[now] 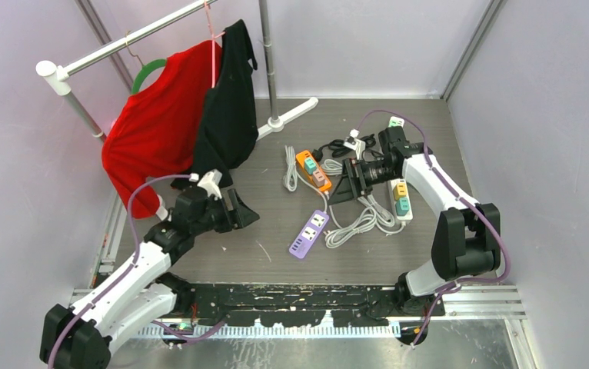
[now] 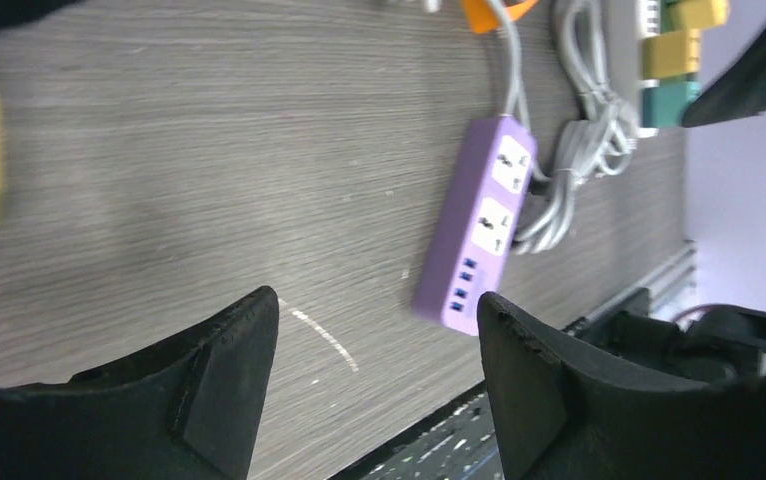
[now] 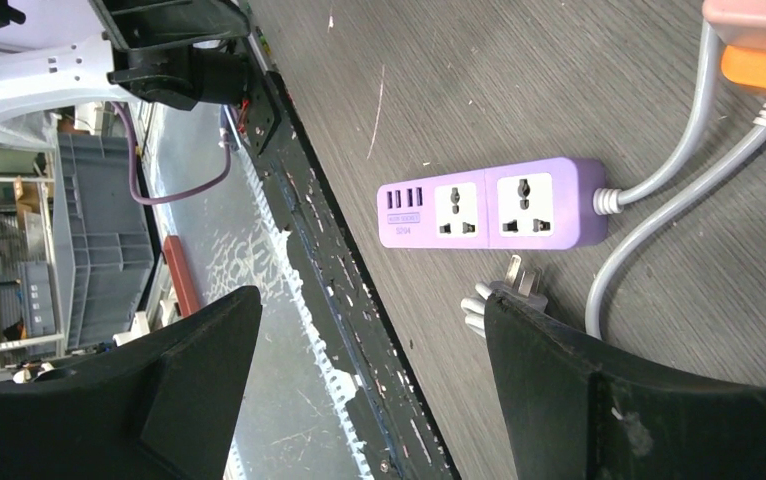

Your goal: Pull the plug off the socket

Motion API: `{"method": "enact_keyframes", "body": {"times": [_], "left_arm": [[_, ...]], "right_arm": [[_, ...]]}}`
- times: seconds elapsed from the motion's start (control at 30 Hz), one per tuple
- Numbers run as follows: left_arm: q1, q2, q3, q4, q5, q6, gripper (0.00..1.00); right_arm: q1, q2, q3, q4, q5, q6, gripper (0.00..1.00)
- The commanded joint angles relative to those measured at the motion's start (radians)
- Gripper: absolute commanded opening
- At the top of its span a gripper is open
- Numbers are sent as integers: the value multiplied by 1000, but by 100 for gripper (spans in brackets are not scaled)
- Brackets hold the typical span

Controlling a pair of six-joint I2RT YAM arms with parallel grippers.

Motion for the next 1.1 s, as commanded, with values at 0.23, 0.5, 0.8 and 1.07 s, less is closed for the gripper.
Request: {"method": "enact_keyframes", "body": {"times": [0.23,0.5,0.8,1.07], "left_arm": [[-3,31,-42,357,214,-136,72],[-111,26,-64,430,152,-111,72],[-162,40,-67,451,121,-75,72],[-162,-43,-76,357,81,-26,73]], "right_arm": [[-12,-34,40,-24,-4,-41,87],[-12,-32,49,-65,-33,-88,87],[-12,-64,50,-198,-113,-335,88],[-6,-71,12,-612,-144,-1283,100]]}}
